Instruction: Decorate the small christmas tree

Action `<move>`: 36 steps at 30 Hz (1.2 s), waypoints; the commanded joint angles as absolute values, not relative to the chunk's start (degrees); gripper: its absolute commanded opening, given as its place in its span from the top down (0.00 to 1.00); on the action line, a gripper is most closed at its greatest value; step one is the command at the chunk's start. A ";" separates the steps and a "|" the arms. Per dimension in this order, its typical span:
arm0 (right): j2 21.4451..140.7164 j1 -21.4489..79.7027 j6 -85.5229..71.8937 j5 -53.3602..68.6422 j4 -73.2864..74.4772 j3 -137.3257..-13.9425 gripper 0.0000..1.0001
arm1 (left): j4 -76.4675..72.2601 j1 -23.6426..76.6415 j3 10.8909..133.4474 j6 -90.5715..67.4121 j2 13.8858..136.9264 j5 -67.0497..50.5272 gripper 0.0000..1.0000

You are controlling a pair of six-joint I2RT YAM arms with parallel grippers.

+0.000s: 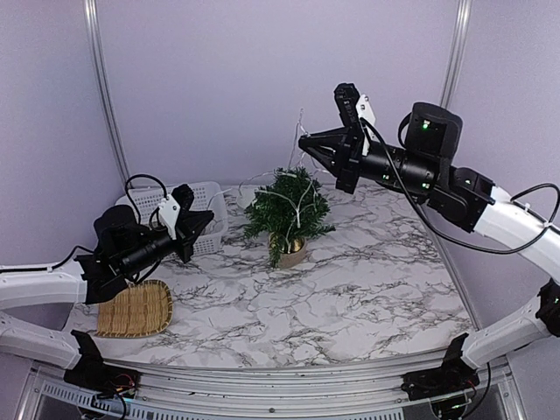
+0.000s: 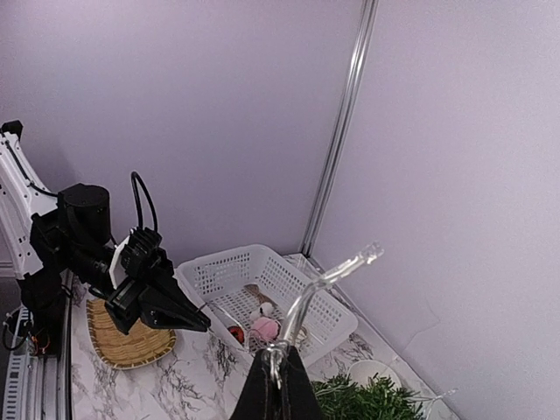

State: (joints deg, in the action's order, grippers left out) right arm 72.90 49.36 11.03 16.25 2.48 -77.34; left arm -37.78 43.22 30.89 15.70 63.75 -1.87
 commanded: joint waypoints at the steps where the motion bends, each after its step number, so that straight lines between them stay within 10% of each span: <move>1: 72.25 48.57 9.17 13.51 -1.26 -76.33 1.00 | -25.76 43.04 34.65 19.61 58.21 2.69 1.00; 36: 81.87 25.41 -7.25 12.07 -13.88 -67.83 1.00 | -12.40 38.81 69.03 20.13 81.85 7.41 1.00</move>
